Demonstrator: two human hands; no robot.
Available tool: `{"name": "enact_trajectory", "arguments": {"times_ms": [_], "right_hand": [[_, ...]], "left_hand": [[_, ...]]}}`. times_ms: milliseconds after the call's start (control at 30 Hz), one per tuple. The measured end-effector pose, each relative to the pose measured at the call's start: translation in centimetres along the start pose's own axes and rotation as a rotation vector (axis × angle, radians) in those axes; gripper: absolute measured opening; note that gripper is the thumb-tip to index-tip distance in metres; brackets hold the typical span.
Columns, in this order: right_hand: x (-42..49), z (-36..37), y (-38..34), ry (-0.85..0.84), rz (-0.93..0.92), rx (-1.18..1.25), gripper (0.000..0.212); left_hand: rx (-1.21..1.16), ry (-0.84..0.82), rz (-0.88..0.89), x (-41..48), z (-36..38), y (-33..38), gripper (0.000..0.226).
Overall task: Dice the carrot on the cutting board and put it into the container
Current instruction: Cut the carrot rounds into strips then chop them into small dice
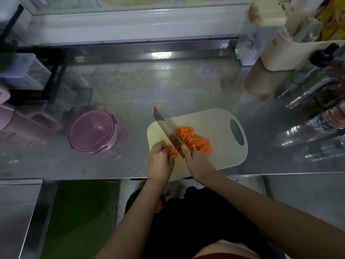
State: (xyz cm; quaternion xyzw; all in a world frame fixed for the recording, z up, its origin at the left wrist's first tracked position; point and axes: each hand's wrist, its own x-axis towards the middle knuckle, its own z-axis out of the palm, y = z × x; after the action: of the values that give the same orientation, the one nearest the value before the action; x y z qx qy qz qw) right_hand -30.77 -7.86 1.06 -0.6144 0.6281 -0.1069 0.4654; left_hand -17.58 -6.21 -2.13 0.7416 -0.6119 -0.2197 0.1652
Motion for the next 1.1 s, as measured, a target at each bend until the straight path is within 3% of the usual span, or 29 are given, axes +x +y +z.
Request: {"name": "enact_trajectory", "arguments": {"times_ms": [100,333,833,1100], "right_hand": [[-0.5,-0.1,0.3,-0.009,0.004,0.016,0.057],[-1.1,0.4,0.8,0.013,-0.046,0.045,0.046],[0.7,2.4,-0.9,0.095,-0.004,-0.109,0.064],[1.0,0.2,-0.4,0.057,0.096,0.03,0.066]], "left_hand": [[-0.024,-0.007,-0.005,-0.1,-0.3,0.0,0.042],[-0.03,0.043,0.003,-0.3,-0.2,0.1,0.025],[0.037,0.068,0.007,0.0,0.6,0.0,0.012],[-0.026,0.088,0.007,-0.2,0.4,0.1,0.022]]}}
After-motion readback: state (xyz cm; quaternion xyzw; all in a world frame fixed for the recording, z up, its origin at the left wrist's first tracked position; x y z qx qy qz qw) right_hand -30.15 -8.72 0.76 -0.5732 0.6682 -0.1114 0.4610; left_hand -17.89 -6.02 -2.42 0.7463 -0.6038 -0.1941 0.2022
